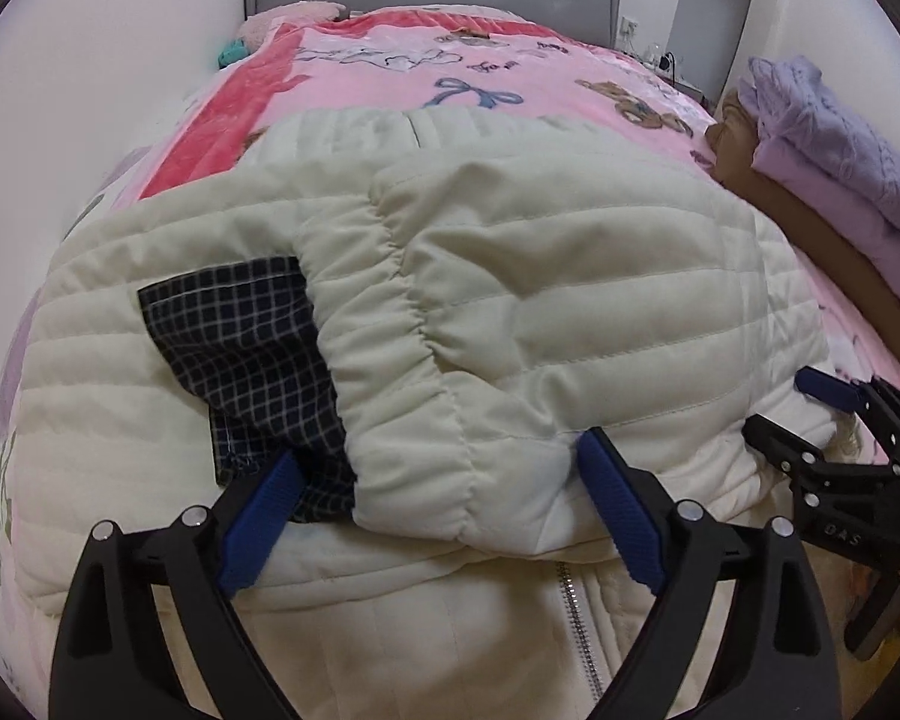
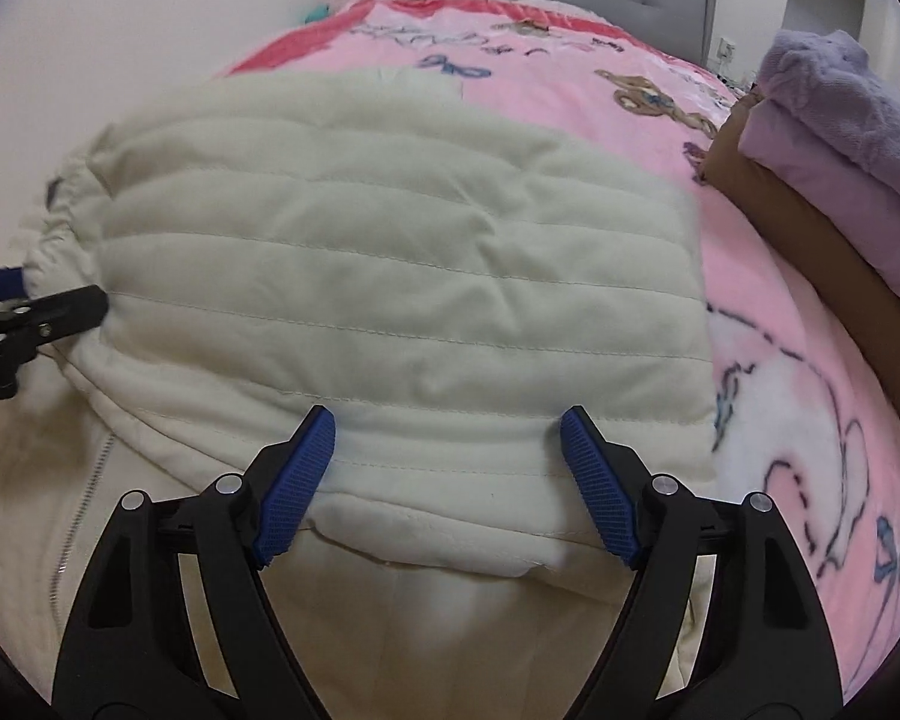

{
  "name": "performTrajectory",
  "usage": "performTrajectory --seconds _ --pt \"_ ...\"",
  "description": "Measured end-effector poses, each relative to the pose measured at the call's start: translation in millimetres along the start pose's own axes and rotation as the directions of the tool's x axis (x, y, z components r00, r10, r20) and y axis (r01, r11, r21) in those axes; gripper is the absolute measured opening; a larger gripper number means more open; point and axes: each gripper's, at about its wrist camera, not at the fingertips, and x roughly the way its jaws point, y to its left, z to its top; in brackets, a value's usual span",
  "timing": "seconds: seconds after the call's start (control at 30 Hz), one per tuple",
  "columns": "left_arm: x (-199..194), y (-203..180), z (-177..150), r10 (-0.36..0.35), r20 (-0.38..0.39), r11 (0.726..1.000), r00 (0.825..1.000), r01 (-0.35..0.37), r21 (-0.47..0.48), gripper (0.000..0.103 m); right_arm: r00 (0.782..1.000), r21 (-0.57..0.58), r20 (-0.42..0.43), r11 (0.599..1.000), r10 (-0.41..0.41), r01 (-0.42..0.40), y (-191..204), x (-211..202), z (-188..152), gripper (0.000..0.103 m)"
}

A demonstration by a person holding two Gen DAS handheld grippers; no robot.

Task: Fold large clothes

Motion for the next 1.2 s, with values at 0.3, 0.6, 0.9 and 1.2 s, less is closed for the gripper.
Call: performTrajectory --seconds 0.3,0.6,0.9,1.2 --pt "-2.2 -1.4 -2.0 -0.009 0.012 1.0 1.0 0.009 0.005 0.092 0.999 0.007 -0.038 1.0 -0.006 0.006 -2.1 3.1 4.7 0.08" --pt "-86.4 36.1 -52.1 0.044 0.079 0.998 0.996 -0.048 0.045 0.092 0.999 0.12 -0.003 0.992 0.037 -0.036 -34.9 -99.2 -57.6 0.081" --pt "-150.8 91.1 -164.0 0.181 -0.16 0.983 0.97 -0.178 0.032 0.092 0.959 0.21 -0.276 0.978 0.059 0.0 -28.5 -167.4 -164.8 0.082" --pt "-166.2 148.1 -213.2 0.247 -0.281 0.955 0.927 -0.282 -0.091 0.092 0.944 0.303 -0.322 0.952 0.065 0.038 -38.3 -164.8 -197.1 0.083"
